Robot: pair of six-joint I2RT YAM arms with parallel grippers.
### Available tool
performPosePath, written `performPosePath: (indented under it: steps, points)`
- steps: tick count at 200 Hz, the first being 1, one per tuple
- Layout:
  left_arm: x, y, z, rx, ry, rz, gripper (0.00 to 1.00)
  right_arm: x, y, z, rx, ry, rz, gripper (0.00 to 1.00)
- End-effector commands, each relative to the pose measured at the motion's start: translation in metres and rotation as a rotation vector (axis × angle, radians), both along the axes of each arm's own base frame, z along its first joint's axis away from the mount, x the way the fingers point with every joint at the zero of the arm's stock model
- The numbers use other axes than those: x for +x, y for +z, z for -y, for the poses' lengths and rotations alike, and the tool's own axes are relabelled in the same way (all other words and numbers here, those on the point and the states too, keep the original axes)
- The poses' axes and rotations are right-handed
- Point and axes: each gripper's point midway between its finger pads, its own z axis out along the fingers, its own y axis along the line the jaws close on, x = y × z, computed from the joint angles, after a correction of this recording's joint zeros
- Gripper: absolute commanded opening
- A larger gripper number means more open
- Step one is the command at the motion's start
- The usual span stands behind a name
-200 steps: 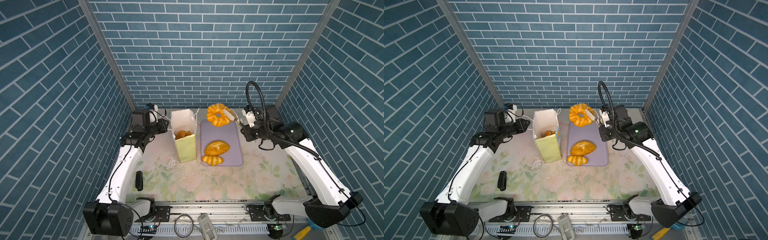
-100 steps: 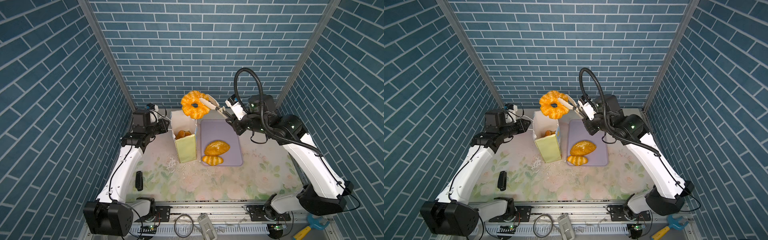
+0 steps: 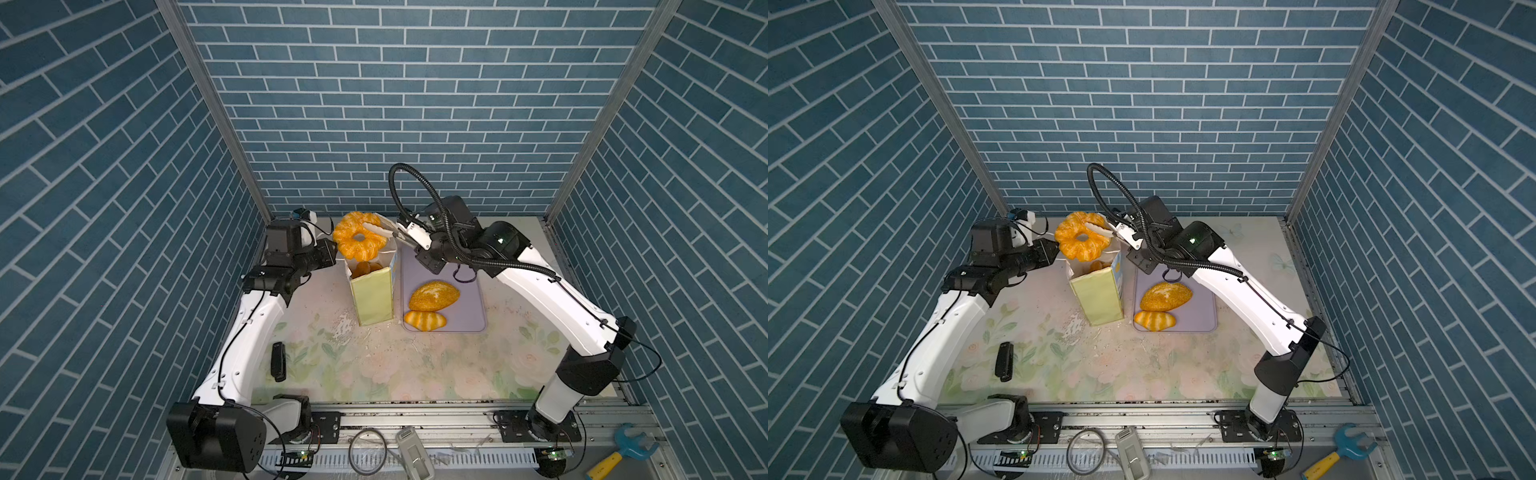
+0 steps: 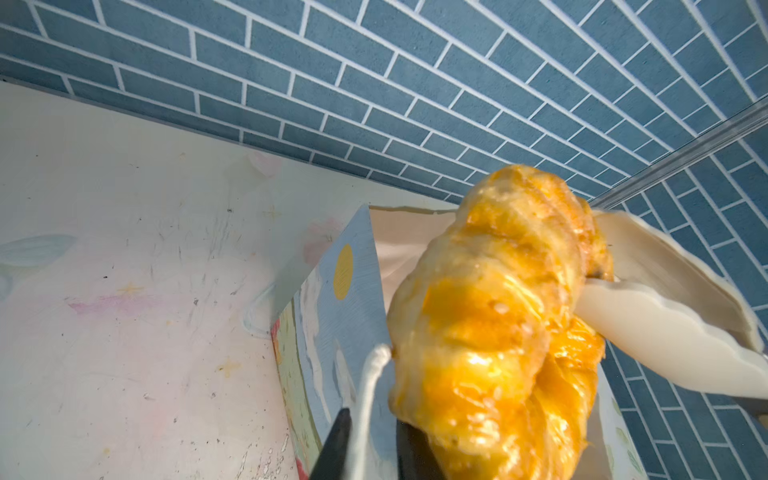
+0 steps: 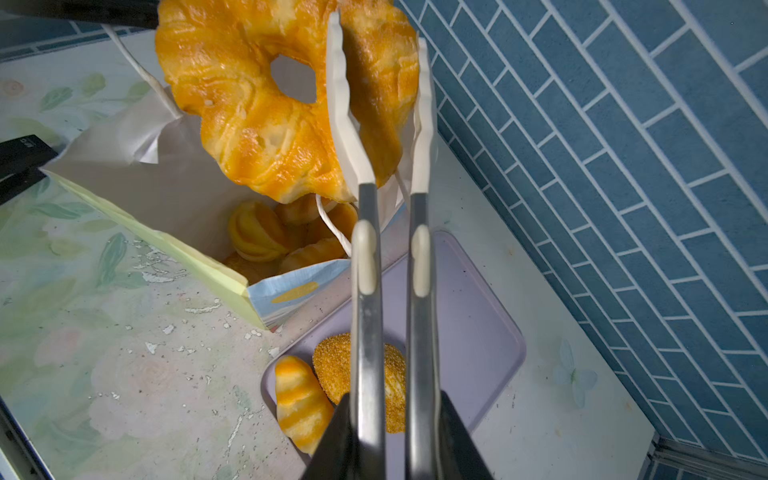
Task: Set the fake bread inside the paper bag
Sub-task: 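Lift the ring bread with the tongs and carry it over the bag, then lower the ring bread into the bag opening and open the tongs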
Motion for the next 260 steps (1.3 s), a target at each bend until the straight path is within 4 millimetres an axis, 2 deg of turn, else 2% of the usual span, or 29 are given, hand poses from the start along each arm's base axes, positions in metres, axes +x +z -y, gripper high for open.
performPosePath:
  steps: [1, 152, 234, 260]
  points:
    - [-0.005, 0.002, 0.002, 0.006, -0.013, 0.007, 0.22, 0.007, 0.023, 0.006, -0.007, -0.008, 0.107, 0.19]
    - [-0.005, 0.002, 0.003, 0.018, -0.029, -0.006, 0.21, 0.014, 0.000, 0.017, -0.127, -0.019, 0.109, 0.21]
    - [-0.006, 0.003, 0.004, 0.003, -0.027, -0.006, 0.22, 0.011, 0.004, 0.015, -0.104, -0.007, 0.103, 0.22]
    - [-0.006, 0.001, 0.004, 0.005, -0.029, -0.012, 0.21, 0.013, 0.007, 0.024, -0.125, -0.039, 0.129, 0.22]
